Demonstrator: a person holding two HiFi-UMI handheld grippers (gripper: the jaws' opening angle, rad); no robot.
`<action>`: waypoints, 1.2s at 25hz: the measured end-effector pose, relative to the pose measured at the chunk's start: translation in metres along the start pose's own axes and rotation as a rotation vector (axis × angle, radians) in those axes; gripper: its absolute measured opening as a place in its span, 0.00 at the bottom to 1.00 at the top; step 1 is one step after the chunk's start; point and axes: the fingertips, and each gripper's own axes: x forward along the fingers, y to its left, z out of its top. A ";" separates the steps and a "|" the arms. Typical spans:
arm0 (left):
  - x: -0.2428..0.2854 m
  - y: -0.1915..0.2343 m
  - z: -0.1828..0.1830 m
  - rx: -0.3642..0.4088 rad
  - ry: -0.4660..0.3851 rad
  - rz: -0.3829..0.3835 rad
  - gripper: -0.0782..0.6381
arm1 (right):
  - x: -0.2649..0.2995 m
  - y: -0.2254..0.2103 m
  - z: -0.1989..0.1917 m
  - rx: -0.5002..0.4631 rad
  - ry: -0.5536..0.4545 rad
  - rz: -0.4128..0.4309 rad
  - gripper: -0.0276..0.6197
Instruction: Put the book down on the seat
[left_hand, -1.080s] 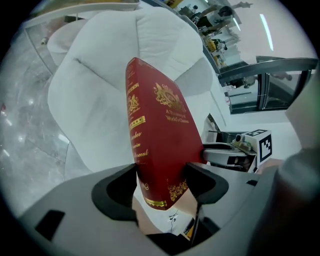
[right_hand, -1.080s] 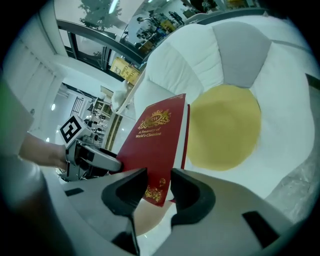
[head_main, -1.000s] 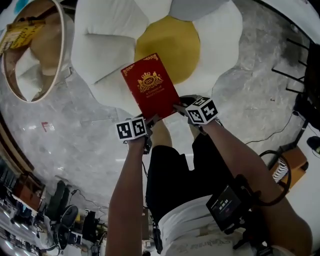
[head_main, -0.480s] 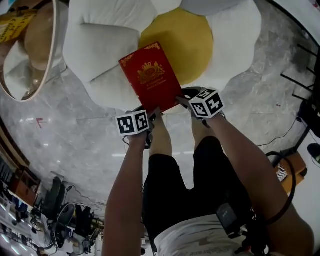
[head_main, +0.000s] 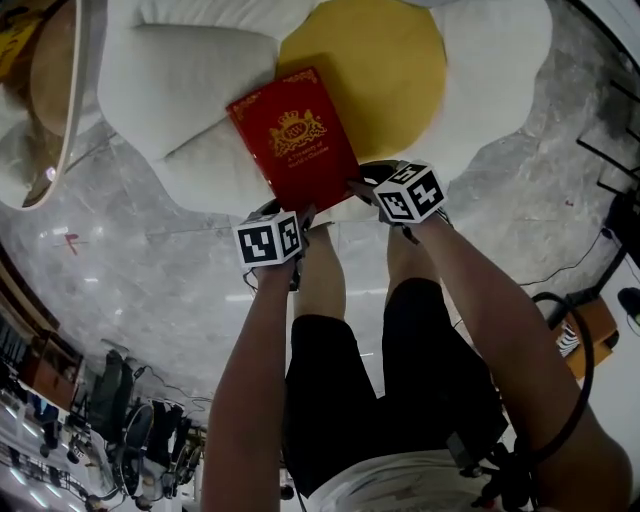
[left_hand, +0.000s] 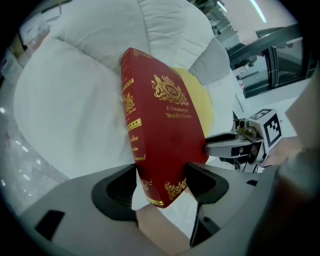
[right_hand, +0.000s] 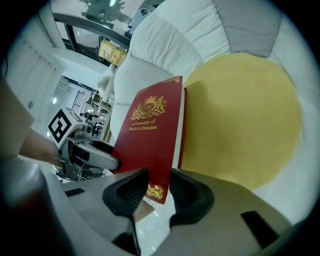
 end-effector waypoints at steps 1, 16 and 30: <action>0.003 0.003 -0.001 0.015 0.009 0.007 0.55 | 0.005 -0.002 -0.002 -0.002 0.007 -0.003 0.26; 0.030 -0.008 -0.002 0.073 0.019 -0.028 0.55 | 0.006 -0.033 0.008 -0.122 -0.005 -0.121 0.27; -0.007 -0.004 -0.026 0.010 0.007 -0.033 0.56 | -0.051 -0.020 0.008 -0.144 -0.066 -0.104 0.30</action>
